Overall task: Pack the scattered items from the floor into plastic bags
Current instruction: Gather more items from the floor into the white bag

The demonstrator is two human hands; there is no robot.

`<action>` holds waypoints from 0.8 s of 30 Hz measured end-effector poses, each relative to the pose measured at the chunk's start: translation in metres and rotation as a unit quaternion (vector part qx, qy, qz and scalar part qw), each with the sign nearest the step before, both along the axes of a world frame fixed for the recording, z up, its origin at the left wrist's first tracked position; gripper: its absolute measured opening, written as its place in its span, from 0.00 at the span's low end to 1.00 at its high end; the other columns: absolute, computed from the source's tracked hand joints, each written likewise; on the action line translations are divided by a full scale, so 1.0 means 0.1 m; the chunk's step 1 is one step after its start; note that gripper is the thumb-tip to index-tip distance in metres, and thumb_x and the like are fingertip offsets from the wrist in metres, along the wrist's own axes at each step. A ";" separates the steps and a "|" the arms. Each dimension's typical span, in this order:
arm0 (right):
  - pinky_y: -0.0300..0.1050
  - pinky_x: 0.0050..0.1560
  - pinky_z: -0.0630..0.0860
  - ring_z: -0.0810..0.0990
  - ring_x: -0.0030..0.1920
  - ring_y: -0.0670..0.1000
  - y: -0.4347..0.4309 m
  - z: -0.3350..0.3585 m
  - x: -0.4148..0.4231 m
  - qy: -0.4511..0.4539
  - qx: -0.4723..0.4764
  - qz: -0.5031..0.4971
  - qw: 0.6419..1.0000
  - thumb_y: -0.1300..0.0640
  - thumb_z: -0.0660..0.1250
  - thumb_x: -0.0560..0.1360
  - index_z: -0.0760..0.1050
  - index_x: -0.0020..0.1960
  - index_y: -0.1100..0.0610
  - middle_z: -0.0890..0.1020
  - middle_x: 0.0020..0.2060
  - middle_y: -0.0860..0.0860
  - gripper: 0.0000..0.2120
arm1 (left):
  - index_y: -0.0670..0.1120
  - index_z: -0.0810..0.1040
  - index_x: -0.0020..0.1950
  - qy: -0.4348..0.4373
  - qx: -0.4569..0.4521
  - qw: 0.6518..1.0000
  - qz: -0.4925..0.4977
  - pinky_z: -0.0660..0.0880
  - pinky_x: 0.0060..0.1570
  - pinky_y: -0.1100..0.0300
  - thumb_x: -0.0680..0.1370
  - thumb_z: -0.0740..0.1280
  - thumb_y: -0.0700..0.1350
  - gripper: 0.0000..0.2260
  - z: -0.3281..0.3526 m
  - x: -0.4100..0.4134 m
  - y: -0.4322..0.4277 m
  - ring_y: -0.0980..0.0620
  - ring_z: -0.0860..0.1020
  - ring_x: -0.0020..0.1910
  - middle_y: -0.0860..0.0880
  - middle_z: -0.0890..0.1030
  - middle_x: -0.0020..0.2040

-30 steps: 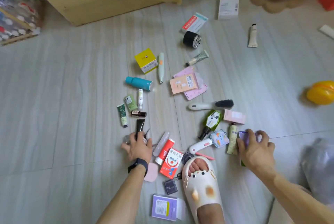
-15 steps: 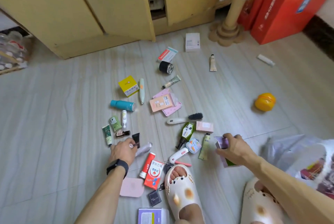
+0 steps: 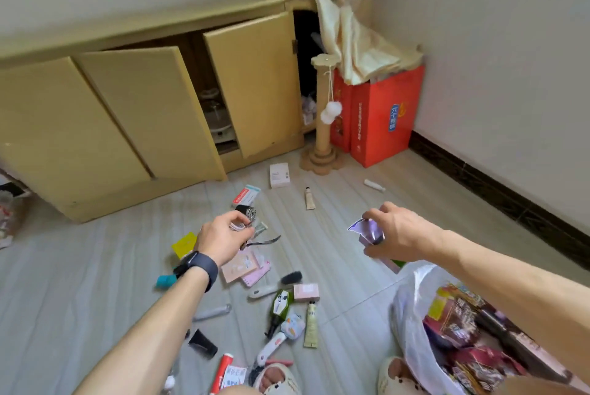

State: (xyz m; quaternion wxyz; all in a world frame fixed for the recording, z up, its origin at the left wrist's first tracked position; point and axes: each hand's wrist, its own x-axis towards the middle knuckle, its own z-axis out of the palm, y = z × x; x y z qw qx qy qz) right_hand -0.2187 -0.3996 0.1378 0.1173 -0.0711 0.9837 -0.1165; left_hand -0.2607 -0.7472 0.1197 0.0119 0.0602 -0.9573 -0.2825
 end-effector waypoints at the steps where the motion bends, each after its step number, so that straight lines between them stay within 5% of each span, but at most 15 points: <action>1: 0.46 0.49 0.74 0.77 0.47 0.53 0.10 0.08 0.10 0.006 -0.028 -0.021 0.999 0.39 0.71 0.66 0.72 0.55 0.44 0.72 0.49 0.48 0.21 | 0.57 0.79 0.40 0.003 -0.002 1.000 -0.022 0.72 0.41 0.59 0.71 0.73 0.54 0.05 0.10 -0.03 0.16 0.47 0.79 0.45 0.53 0.83 0.40; 6: 0.42 0.53 0.74 0.77 0.51 0.42 0.68 0.22 0.82 0.046 -0.223 -0.156 0.961 0.32 0.71 0.64 0.71 0.63 0.38 0.75 0.51 0.41 0.30 | 0.57 0.78 0.41 0.058 -0.052 0.984 -0.161 0.74 0.48 0.57 0.73 0.71 0.56 0.05 0.40 -0.10 1.04 0.49 0.79 0.46 0.53 0.83 0.43; 12: 0.42 0.48 0.77 0.83 0.44 0.43 1.27 -0.29 1.84 0.084 -0.368 -0.382 0.844 0.42 0.74 0.70 0.75 0.57 0.38 0.80 0.52 0.42 0.17 | 0.56 0.79 0.43 0.085 -0.040 0.932 -0.350 0.67 0.48 0.60 0.73 0.69 0.56 0.05 0.49 0.31 2.34 0.53 0.77 0.44 0.56 0.77 0.37; 19: 0.43 0.53 0.73 0.80 0.52 0.41 1.50 -0.86 2.38 -0.008 -0.322 -0.478 0.817 0.41 0.71 0.73 0.74 0.60 0.44 0.81 0.53 0.42 0.18 | 0.58 0.76 0.50 0.068 -0.041 0.882 -0.464 0.74 0.48 0.56 0.75 0.65 0.60 0.08 0.10 1.11 3.44 0.50 0.71 0.52 0.58 0.74 0.44; 24: 0.38 0.44 0.71 0.80 0.50 0.42 1.54 -0.93 2.34 -0.040 -0.251 -0.481 0.839 0.39 0.66 0.74 0.72 0.61 0.44 0.81 0.49 0.39 0.18 | 0.56 0.73 0.54 0.019 -0.114 0.873 -0.474 0.73 0.49 0.52 0.78 0.62 0.59 0.10 -0.31 1.24 3.72 0.47 0.70 0.56 0.53 0.76 0.51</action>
